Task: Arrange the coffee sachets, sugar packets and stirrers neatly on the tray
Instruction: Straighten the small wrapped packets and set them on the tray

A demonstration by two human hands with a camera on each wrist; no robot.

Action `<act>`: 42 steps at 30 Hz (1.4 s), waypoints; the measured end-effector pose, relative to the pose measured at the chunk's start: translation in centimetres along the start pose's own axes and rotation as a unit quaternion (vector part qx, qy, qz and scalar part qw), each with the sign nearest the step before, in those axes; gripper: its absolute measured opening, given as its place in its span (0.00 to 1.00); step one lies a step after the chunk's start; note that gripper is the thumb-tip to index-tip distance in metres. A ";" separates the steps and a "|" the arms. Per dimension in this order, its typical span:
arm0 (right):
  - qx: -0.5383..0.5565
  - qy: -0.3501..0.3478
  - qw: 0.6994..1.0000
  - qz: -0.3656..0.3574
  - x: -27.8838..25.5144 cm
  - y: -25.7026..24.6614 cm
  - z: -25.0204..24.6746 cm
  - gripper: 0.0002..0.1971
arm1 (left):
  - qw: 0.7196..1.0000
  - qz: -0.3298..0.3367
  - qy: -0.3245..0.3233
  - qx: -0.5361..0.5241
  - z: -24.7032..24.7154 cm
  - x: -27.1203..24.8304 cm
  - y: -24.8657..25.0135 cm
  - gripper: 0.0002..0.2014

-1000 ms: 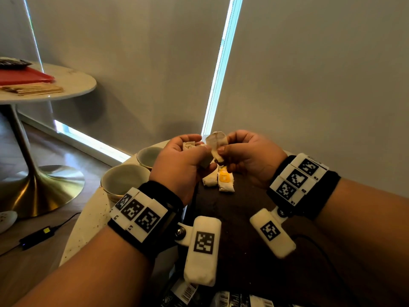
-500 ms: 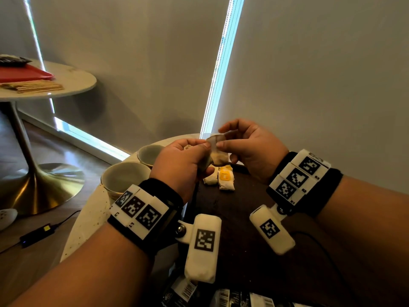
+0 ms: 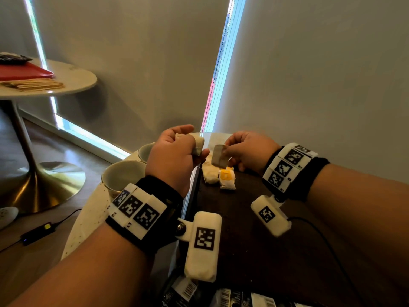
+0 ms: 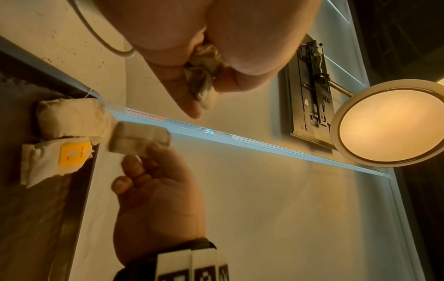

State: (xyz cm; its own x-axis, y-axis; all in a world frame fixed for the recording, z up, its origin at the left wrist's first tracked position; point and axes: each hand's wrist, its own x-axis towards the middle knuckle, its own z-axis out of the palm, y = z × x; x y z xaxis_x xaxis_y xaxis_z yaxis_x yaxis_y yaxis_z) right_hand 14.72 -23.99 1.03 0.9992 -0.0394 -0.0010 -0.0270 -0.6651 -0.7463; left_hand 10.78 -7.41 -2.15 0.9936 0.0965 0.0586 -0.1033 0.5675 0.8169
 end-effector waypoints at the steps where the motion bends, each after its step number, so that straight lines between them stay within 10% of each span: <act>1: -0.033 -0.019 0.999 0.010 0.1 0.0 0.4 0.04 | 1.000 0.000 0.000 0.001 0.0 -0.1 0.0 0.13; 20: -0.320 -0.044 0.946 0.022 3.2 0.5 3.4 0.18 | 1.000 -0.005 -0.009 -0.006 -0.1 0.1 0.0 0.13; 36: -0.186 0.011 0.983 0.002 3.4 1.3 1.9 0.09 | 0.999 -0.026 -0.013 -0.030 -0.3 0.3 -0.2 0.16; 42: 0.109 0.008 0.993 -0.041 1.8 0.6 1.4 0.18 | 0.998 -0.032 -0.028 -0.041 -0.3 0.3 -0.3 0.20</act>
State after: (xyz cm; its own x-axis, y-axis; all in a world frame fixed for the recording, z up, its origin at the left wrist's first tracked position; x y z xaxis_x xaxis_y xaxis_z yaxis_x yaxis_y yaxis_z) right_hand 16.51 -23.37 -0.34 0.9971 -0.0053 0.0760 0.0637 -0.4894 -0.8697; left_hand 11.12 -7.32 -2.59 0.9991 0.0138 0.0412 -0.0406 0.6368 0.7700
